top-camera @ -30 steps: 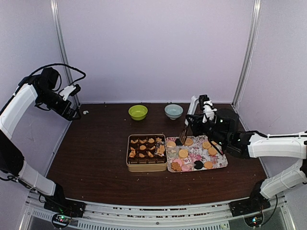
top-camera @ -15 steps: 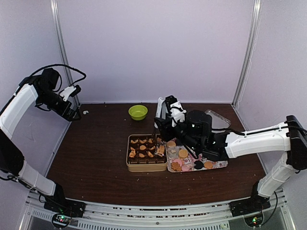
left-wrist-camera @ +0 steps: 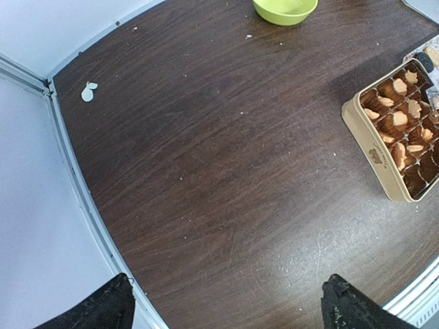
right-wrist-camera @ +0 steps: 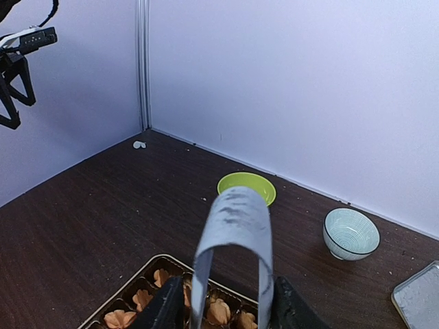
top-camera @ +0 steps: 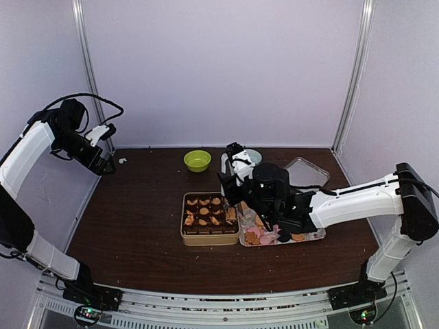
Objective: Pack the cookies
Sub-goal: Pick up the fake cookies from the empty pocket of the box.
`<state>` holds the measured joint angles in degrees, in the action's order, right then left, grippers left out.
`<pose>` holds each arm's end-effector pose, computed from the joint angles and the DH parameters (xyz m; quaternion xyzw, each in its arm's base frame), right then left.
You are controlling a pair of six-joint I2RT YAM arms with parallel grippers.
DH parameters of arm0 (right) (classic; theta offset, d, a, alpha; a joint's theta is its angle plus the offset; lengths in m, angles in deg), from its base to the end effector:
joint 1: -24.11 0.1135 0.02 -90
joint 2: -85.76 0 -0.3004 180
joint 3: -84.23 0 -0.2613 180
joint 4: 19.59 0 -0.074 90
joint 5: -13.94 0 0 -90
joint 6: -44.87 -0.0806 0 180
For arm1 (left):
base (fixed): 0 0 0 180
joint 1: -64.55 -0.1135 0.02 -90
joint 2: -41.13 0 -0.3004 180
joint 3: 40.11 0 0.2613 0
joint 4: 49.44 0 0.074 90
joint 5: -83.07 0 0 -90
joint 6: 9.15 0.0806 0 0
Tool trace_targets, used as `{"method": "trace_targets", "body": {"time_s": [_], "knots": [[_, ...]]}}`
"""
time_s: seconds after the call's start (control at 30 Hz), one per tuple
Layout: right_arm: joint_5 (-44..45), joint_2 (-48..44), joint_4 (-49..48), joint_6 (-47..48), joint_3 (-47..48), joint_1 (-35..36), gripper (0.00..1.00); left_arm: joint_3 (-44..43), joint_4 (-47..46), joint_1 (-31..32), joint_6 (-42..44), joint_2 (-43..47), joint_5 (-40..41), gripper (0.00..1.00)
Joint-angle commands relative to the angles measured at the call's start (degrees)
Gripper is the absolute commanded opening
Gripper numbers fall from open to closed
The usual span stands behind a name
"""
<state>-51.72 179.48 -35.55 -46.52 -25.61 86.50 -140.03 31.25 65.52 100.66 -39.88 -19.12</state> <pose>0.2265 0.3613 0.2893 -0.2537 0.7042 0.2055 0.6305 0.2922 -0.0220 0.3603 0.1994 0.9439 -0.0619 0.2560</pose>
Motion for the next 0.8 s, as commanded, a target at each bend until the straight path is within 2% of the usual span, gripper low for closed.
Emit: {"method": "trace_targets", "body": {"time_s": [0.0, 0.1, 0.23, 0.37, 0.6, 0.77], "knots": [[1.36, 0.53, -0.96, -0.08, 0.81, 0.47, 0.38, 0.35, -0.98, 0.32, 0.84, 1.54, 0.41, 0.98], [2.44, -0.12, -1.35, -0.20, 0.06, 0.46, 0.27, 0.19, -0.97, 0.33, 0.84, 1.39, 0.28, 0.98], [2.99, -1.27, -1.64, 0.49, -0.24, 0.53, 0.18, -0.13, -0.93, 0.34, 0.60, 1.04, -0.22, 0.98], [3.09, -2.11, -2.08, 1.34, -0.13, 0.53, 0.15, -0.18, -0.88, 0.35, 0.40, 1.03, -0.55, 0.98], [3.69, -4.31, -3.52, 2.76, -0.18, -0.44, 0.00, -0.10, -0.93, 0.32, 0.45, 1.47, -0.21, 0.98], [3.53, -8.02, -3.36, 1.75, -2.19, -2.89, 0.00, -0.25, -0.93, 0.30, 0.48, 1.38, -0.40, 0.98]]}}
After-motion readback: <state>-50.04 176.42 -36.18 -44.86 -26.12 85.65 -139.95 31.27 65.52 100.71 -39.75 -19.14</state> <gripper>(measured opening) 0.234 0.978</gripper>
